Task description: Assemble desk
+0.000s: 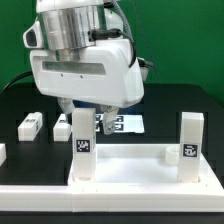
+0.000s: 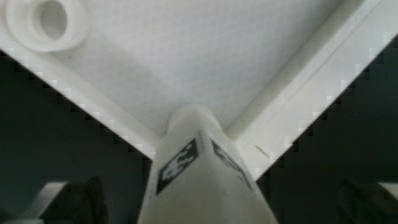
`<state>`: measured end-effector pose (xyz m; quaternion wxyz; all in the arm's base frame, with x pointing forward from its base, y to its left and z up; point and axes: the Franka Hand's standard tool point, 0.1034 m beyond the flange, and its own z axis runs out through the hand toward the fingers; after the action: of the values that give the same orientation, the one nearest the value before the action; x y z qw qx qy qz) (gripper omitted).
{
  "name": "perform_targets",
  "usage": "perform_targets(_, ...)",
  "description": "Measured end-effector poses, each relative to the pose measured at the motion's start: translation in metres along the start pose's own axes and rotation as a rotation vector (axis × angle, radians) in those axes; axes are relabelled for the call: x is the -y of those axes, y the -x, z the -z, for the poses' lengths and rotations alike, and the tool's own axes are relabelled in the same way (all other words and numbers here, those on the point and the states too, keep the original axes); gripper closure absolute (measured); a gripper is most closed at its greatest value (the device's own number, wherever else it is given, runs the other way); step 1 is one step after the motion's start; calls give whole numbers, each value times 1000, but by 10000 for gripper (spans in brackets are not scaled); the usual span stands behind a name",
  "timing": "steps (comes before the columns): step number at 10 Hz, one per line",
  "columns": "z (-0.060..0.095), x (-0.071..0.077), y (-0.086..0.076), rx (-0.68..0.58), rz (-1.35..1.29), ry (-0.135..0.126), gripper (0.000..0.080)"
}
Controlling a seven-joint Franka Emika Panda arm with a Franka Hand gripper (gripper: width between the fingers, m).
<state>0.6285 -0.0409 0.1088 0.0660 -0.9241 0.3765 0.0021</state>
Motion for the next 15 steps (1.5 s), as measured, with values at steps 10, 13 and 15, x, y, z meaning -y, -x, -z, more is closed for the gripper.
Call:
perform_targets(10,-1,-1,1,-7,-157,21,509)
perform_targets(13,-2,3,1,25,-582,-30,509)
perform_targets(15,-3,7,0,53,-827,-79,509)
